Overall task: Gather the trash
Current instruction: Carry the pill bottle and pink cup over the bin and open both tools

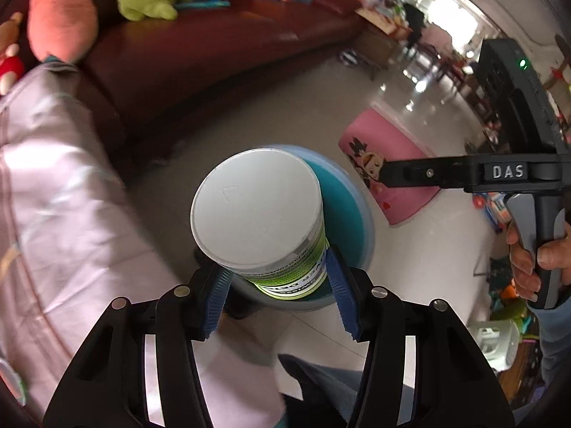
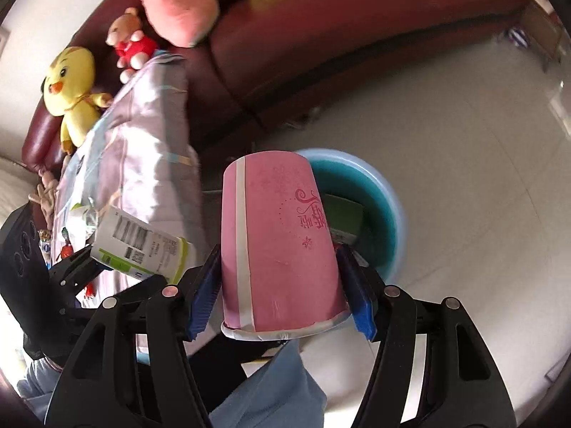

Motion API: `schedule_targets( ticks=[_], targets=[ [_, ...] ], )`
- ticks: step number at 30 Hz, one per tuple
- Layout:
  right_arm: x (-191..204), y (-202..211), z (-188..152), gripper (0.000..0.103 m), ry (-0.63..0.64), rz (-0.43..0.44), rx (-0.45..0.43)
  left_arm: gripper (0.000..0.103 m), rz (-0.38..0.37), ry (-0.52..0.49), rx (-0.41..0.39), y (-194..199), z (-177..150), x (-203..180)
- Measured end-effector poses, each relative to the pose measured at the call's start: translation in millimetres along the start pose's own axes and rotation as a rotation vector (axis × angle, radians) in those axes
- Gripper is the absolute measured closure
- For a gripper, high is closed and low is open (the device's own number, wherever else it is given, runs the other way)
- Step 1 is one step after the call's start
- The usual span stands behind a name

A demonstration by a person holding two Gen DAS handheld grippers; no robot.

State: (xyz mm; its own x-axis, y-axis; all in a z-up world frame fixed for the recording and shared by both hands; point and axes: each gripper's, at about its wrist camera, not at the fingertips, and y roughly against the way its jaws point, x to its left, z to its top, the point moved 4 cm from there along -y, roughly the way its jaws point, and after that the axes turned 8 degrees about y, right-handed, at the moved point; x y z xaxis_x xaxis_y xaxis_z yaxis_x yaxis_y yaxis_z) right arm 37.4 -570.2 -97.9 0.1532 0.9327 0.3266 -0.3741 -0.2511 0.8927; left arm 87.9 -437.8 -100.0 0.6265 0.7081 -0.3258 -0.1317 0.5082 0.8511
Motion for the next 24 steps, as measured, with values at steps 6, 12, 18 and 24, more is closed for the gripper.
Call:
schedule_targets(
  ticks=[6, 12, 18, 24],
  targets=[
    [-24.0, -2.8, -4.6, 0.042, -0.035, -0.010, 0.007, 0.046, 0.006, -0.023, 0.077, -46.1, 2.1, -22.5],
    [-36.9, -9.1, -6.0, 0.042, -0.051, -0.008, 0.022, 0.033, 0.033, -0.015, 0.082, -59.8, 4.9, -19.6],
    [-35.6, -16.9, -3.0, 0.042, -0.046, -0.001, 0.036, 0.029, 0.044, 0.026, 0.070, -51.2, 1.9, -7.0],
    [-30.8, -23.0, -3.1, 0.042, -0.035, 0.001, 0.051, 0.028, 0.051, 0.047, 0.054, -38.2, -2.3, 1.4]
  ],
)
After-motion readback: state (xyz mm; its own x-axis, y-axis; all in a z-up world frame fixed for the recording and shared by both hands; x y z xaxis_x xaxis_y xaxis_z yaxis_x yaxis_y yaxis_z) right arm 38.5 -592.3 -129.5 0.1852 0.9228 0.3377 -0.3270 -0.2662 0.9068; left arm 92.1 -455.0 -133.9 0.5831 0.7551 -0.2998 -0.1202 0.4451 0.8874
